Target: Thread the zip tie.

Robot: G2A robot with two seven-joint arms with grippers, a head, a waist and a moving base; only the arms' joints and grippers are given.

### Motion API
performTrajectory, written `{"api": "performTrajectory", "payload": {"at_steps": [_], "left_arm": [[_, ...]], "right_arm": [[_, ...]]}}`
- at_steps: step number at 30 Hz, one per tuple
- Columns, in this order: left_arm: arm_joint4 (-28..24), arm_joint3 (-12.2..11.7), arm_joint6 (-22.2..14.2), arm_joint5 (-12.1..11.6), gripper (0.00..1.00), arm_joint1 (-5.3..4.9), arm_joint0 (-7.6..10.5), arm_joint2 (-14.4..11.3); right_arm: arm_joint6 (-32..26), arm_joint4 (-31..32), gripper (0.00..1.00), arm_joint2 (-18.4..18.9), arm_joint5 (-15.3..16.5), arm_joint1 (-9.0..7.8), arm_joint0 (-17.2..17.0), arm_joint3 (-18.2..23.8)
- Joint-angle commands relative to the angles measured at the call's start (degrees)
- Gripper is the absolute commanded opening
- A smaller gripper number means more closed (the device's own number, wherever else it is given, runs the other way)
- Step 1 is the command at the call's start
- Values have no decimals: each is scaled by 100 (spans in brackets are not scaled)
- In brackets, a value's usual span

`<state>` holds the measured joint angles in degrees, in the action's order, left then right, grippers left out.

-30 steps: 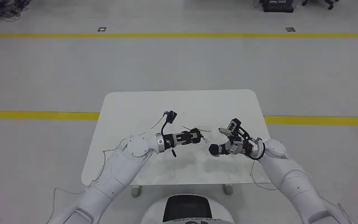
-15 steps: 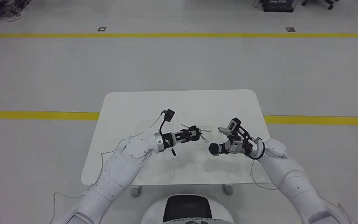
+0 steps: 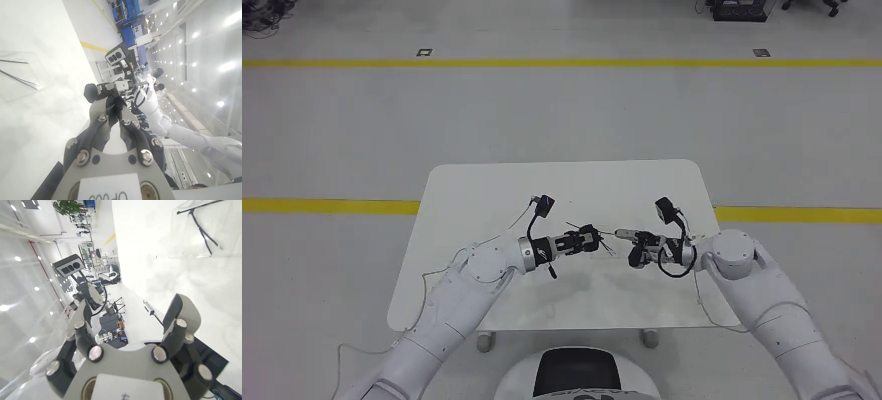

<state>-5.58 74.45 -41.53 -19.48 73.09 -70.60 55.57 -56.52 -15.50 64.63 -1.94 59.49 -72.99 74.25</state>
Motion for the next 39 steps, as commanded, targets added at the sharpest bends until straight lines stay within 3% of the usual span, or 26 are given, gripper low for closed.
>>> {"api": "performTrajectory", "payload": {"at_steps": [1,7,10,15,20,24,33,39], "left_arm": [[0,0,0,0,0,0,0,0],[0,0,0,0,0,0,0,0],[0,0,0,0,0,0,0,0],[0,0,0,0,0,0,0,0],[0,0,0,0,0,0,0,0],[0,0,0,0,0,0,0,0],[0,0,0,0,0,0,0,0],[0,0,0,0,0,0,0,0]], "right_arm": [[0,-84,100,1,1,0,0,0],[400,474,100,-26,-135,-17,50,227],[734,1349,100,-84,-579,-55,167,588],[791,2559,100,-368,-1344,-66,488,1091],[769,3226,100,-821,-1754,25,910,1064],[849,3304,100,-1059,-1754,138,1182,735],[884,3281,100,-1058,-1754,146,1191,716],[528,4108,100,-1118,-1141,76,1340,482]]}}
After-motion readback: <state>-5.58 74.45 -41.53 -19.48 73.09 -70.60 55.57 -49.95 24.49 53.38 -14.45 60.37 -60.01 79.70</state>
